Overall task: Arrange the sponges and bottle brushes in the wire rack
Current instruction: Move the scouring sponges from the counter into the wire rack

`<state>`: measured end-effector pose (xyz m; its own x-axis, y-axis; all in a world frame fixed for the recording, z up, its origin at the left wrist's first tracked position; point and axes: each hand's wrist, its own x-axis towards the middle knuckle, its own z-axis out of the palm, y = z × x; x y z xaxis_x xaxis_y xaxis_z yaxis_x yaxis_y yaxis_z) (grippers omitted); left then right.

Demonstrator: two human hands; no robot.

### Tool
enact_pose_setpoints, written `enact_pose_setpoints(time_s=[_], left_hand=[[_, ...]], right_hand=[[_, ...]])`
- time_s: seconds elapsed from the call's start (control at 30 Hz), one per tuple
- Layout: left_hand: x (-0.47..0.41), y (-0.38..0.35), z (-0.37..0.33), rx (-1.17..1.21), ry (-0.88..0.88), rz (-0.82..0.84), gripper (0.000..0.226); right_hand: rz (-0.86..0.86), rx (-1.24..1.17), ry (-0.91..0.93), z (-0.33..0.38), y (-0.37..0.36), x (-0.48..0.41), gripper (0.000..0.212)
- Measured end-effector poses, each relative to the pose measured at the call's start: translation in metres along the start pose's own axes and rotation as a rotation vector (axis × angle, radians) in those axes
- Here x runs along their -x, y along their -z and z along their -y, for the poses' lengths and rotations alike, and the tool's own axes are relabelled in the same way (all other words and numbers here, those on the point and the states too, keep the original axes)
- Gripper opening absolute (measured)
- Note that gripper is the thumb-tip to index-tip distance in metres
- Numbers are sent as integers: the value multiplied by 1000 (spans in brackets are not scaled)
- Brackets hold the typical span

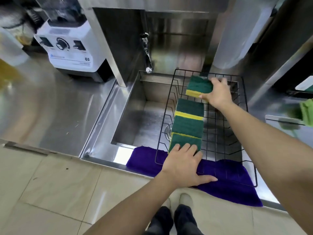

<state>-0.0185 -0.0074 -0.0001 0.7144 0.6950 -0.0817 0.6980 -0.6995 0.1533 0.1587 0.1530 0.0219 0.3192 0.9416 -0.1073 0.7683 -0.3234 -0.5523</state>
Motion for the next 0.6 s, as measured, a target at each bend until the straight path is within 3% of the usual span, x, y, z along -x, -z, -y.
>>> enact_pose_setpoints(time_s=[0.17,0.43,0.6], left_hand=[[-1,-7,2,35,-21,-74,72],[-1,-8,1,-1,-14,-61,73],[-2,-9,0,-13,-38,-74,72]], right_hand=[[72,28,14,3,-21,-13,69],[83,60,41,-10,-41,-19,41],[244,113,91,-17,-31,-18,39]])
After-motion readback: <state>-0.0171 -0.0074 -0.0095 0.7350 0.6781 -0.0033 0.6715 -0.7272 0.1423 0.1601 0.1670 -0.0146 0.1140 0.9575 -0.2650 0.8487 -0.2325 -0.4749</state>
